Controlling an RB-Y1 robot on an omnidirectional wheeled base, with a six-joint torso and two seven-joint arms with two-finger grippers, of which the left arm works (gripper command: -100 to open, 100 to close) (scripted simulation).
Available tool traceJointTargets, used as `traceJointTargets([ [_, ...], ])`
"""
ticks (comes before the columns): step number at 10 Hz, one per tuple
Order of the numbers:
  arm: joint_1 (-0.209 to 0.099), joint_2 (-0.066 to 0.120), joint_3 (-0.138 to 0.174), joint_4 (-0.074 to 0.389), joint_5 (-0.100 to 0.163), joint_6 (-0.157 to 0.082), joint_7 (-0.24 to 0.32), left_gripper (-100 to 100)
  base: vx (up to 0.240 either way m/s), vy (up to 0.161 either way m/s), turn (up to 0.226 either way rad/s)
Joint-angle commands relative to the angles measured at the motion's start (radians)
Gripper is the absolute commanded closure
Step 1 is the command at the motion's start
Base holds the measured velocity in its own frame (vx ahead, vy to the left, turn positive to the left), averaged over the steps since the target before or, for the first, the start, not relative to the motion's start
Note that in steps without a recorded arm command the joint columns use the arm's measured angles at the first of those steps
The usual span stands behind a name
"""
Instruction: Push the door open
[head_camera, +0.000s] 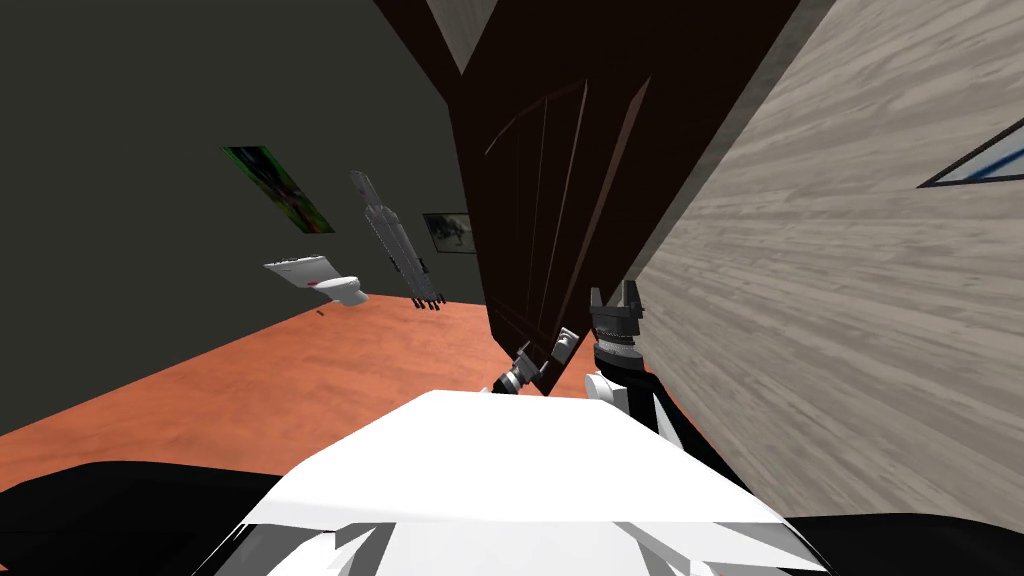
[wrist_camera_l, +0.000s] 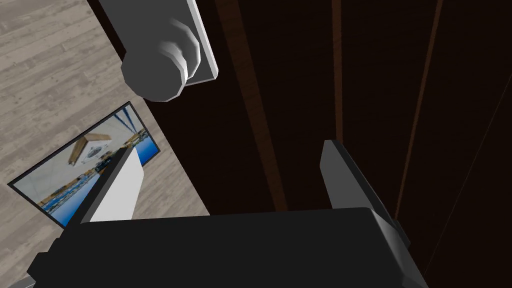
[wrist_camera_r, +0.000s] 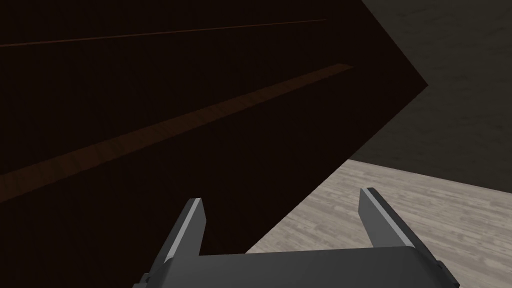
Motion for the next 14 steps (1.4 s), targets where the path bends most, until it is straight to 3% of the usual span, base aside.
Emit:
traceJointTargets([
  [1,0.002,0.003,-0.003,-0.005,-0.019,-0.001,-0.038,-100,-0.013,0.0,0.04],
  [2,0.005,0.007,-0.006,-0.011,-0.048,-0.004,-0.074,-100,-0.01,0.005,0.078],
  [3,0.005,0.007,-0.006,-0.011,-0.048,-0.004,-0.079,-100,-0.008,0.002,0.036],
  [5,0.011,0.014,-0.012,-0.021,-0.108,-0.009,-0.146,-100,-0.016,0.004,0.12],
  [6,0.011,0.014,-0.012,-0.021,-0.108,-0.009,-0.161,-100,-0.012,0.0,0.027],
  [8,0.016,0.021,-0.018,-0.031,-0.165,-0.015,-0.226,-100,-0.013,0.003,0.095],
  [9,0.016,0.021,-0.018,-0.031,-0.165,-0.015,-0.243,-100,-0.012,0.002,0.046],
  [10,0.019,0.025,-0.021,-0.035,-0.193,-0.017,-0.278,-100,-0.013,0.005,0.07],
  [11,0.019,0.025,-0.021,-0.035,-0.193,-0.017,-0.284,-100,-0.01,0.001,0.037],
  [13,0.024,0.031,-0.027,-0.045,-0.247,-0.022,-0.349,-100,-0.013,0.003,0.101],
  [14,0.024,0.031,-0.027,-0.045,-0.247,-0.022,-0.364,-100,-0.011,0.0,0.036],
])
